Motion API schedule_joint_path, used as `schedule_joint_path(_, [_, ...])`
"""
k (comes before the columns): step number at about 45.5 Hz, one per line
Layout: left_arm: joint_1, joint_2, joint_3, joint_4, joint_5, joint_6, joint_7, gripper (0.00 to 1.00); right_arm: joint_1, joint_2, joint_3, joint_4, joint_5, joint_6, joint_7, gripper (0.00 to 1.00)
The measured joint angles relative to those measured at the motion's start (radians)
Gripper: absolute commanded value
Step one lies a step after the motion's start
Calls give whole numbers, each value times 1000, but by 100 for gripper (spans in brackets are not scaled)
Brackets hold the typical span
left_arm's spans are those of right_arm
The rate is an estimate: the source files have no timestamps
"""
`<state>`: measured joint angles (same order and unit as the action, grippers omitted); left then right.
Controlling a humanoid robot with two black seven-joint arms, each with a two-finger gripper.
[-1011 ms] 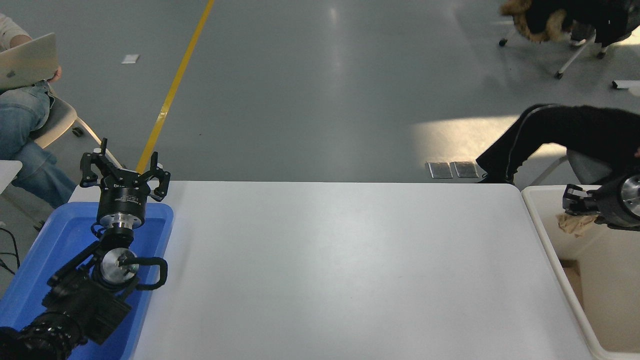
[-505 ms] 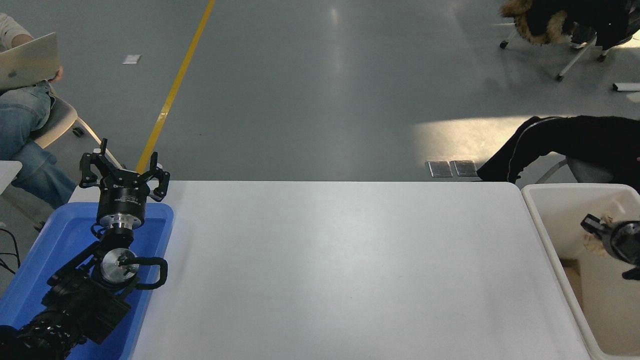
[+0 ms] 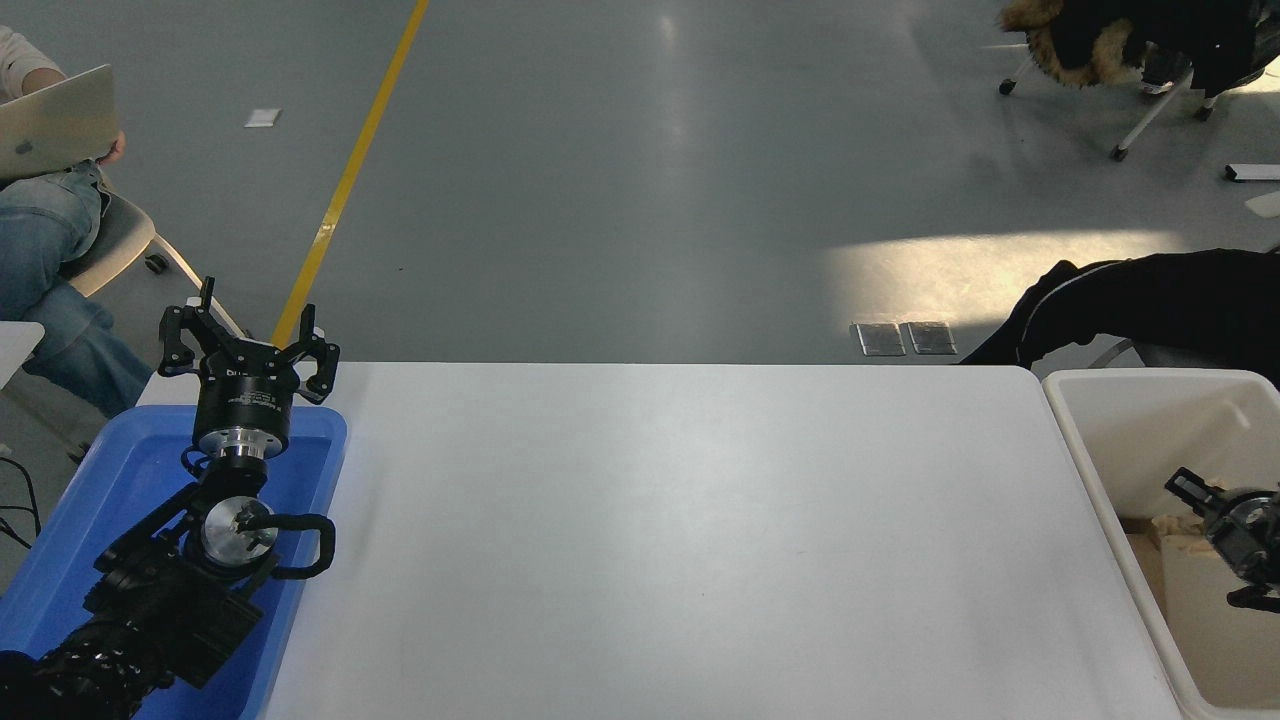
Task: Pick up paper ball place in dustbin
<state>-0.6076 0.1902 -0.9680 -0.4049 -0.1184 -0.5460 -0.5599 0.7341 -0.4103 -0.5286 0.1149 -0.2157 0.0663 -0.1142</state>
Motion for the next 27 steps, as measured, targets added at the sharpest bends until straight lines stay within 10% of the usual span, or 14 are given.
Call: schedule_joint_path(27, [-1, 0, 1, 0, 2, 0, 0, 99, 428, -334, -131, 740, -3, 31, 8, 100])
